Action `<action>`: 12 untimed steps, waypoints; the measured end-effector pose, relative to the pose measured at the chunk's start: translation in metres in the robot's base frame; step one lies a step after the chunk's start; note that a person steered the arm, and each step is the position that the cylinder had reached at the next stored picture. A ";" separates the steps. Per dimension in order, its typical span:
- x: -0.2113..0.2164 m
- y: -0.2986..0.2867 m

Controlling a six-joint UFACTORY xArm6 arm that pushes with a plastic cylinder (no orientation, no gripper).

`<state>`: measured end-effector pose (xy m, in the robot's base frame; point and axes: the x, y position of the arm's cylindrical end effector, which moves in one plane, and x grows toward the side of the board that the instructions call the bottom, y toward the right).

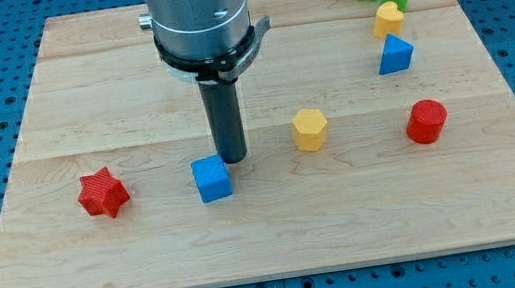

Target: Push the yellow hexagon closer to the blue triangle

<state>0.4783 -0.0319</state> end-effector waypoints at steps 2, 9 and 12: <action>0.000 0.066; -0.007 0.082; -0.025 0.090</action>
<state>0.4536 0.0584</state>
